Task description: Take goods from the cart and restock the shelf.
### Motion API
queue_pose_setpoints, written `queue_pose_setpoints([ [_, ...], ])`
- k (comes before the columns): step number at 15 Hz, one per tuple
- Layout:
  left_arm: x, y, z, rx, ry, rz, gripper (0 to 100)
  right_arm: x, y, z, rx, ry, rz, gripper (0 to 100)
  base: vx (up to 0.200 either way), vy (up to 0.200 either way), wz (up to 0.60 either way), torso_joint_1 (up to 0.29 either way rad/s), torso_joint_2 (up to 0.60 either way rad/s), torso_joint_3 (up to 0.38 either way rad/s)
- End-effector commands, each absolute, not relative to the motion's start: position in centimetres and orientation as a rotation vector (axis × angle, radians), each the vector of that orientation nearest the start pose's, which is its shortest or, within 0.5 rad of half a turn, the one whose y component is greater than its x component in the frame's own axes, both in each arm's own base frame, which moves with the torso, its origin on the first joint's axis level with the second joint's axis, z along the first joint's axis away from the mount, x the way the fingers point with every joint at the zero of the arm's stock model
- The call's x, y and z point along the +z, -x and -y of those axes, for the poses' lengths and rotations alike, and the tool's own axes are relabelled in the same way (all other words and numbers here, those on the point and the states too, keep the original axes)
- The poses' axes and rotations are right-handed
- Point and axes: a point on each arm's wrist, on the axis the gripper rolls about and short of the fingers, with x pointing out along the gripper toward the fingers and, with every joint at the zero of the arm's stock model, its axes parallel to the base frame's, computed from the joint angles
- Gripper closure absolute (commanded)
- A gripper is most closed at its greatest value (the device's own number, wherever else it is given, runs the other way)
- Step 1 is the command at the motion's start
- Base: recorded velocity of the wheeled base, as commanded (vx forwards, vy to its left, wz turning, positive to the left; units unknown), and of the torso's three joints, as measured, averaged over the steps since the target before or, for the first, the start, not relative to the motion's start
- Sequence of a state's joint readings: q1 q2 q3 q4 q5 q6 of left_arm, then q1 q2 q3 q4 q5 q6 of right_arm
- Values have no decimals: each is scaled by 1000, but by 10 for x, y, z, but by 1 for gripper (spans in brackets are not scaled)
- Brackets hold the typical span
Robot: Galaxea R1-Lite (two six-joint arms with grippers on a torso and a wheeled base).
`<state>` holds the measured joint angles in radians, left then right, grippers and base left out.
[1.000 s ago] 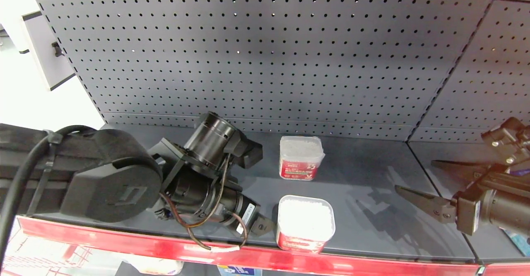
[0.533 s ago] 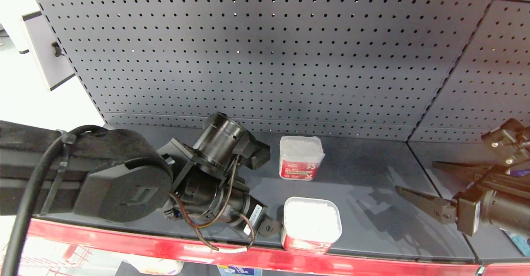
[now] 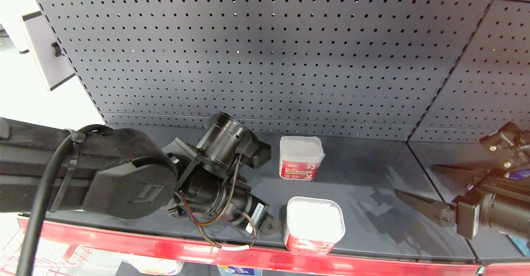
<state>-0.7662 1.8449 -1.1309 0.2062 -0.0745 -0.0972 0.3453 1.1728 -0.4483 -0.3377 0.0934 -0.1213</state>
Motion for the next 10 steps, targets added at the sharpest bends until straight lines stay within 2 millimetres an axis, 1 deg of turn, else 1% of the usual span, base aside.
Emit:
queue_pose_setpoints([
  [1, 156, -232, 219, -722, -220, -912, 0, 161, -143, -61, 507, 199, -425, 0, 0, 0, 0, 0, 0, 0],
  [2, 160, -231, 211, -708, -205, -903, 0, 154, -140, -65, 535, 219, -456, 0, 0, 0, 0, 0, 0, 0],
  [3, 177, -224, 194, -683, -148, -870, 0, 143, -143, -68, 545, 230, -514, 0, 0, 0, 0, 0, 0, 0],
  [5, 205, -202, 165, -655, -59, -794, 0, 139, -155, -73, 541, 233, -553, 0, 0, 0, 0, 0, 0, 0],
  [6, 214, -191, 154, -652, -39, -758, 0, 137, -161, -75, 542, 233, -568, 0, 0, 0, 0, 0, 0, 0],
  [7, 223, -176, 141, -655, -26, -719, 0, 136, -165, -78, 544, 236, -578, 0, 0, 0, 0, 0, 0, 0],
  [8, 225, -163, 131, -654, -21, -699, 0, 133, -168, -80, 548, 242, -594, 0, 0, 0, 0, 0, 0, 0],
  [10, 223, -141, 113, -653, -17, -681, 0, 126, -170, -84, 562, 251, -625, 0, 0, 0, 0, 0, 0, 0],
])
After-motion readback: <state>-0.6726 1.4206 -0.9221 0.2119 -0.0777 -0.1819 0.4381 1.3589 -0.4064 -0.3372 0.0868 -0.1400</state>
